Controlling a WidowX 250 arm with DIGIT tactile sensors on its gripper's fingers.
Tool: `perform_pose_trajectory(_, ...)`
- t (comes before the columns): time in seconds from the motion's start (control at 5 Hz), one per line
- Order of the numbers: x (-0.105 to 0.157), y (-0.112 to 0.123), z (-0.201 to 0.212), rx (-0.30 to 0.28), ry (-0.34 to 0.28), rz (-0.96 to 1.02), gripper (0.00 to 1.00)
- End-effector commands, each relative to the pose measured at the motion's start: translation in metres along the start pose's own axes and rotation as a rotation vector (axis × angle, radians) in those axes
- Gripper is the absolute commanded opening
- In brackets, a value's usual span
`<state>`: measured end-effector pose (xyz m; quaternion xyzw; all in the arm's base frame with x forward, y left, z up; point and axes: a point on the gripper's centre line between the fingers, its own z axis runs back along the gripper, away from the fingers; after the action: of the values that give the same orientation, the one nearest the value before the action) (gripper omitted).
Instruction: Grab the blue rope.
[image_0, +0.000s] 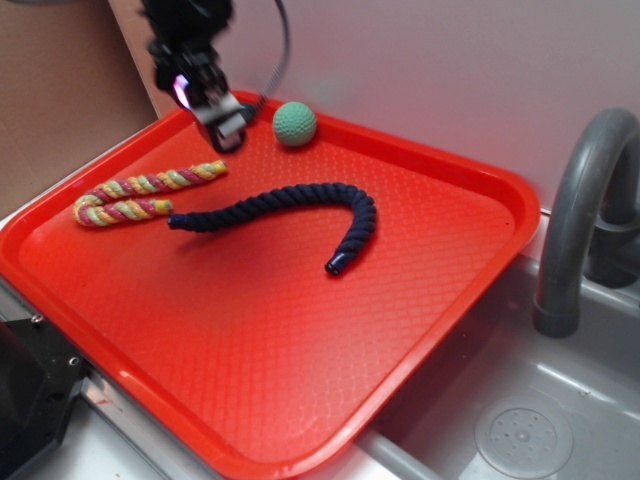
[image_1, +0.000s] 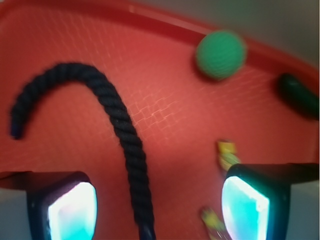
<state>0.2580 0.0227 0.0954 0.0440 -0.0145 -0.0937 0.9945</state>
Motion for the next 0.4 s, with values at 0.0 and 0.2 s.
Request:
perform_pose_trajectory(0.0,0.006,-0.031,-0.037,-0.007,0.051,-0.109,1.00)
perform_pose_trajectory(0.2,0.008,-0.025,-0.056,0.014,0.094,-0.086,1.00)
